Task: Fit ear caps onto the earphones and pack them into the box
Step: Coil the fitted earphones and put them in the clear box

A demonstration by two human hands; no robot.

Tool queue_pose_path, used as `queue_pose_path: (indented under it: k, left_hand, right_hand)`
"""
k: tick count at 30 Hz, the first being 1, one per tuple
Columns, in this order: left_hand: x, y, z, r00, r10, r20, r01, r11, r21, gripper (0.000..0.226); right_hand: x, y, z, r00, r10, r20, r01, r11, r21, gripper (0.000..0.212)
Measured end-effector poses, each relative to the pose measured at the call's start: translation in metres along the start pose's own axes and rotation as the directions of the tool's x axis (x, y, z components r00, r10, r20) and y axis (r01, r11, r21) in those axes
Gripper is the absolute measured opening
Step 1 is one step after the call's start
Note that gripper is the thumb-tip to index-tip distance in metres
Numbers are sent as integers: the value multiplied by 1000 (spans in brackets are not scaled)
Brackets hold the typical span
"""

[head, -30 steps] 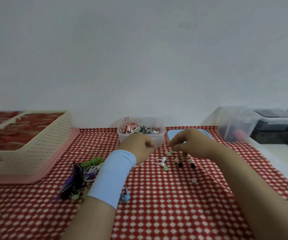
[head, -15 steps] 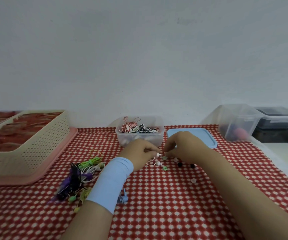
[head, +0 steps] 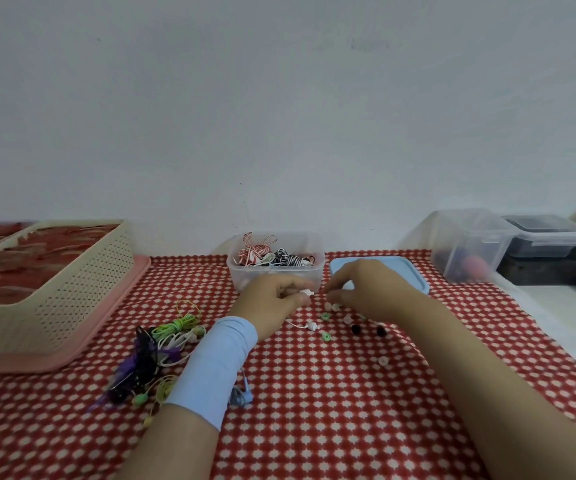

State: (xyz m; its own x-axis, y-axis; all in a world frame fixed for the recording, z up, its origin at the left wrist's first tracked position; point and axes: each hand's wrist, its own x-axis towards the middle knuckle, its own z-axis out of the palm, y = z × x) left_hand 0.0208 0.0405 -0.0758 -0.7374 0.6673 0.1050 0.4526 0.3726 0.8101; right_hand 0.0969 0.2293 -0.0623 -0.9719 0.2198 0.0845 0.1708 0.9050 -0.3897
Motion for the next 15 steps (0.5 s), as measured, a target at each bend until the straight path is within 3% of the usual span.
queue_pose_path:
  k: [2, 4, 10, 15]
  left_hand:
    - [0, -1, 1, 1000, -18, -19, 17, 999, -36, 25]
    - [0, -2, 2, 998, -38, -41, 35, 996, -81, 17]
    - [-1, -1, 2, 996, -48, -79, 31, 980, -198, 9]
    - [-1, -1, 2, 992, -66, -110, 35, 965, -261, 11]
  right_hand:
    - [3, -6, 8, 998, -13, 65, 22, 989, -144, 14]
    - [5, -7, 10, 997, -15, 80, 28, 986, -164, 13]
    - [6, 1, -1, 997, -14, -70, 31, 968, 250, 9]
    - [-1, -7, -6, 1000, 15, -25, 6, 729, 684, 13]
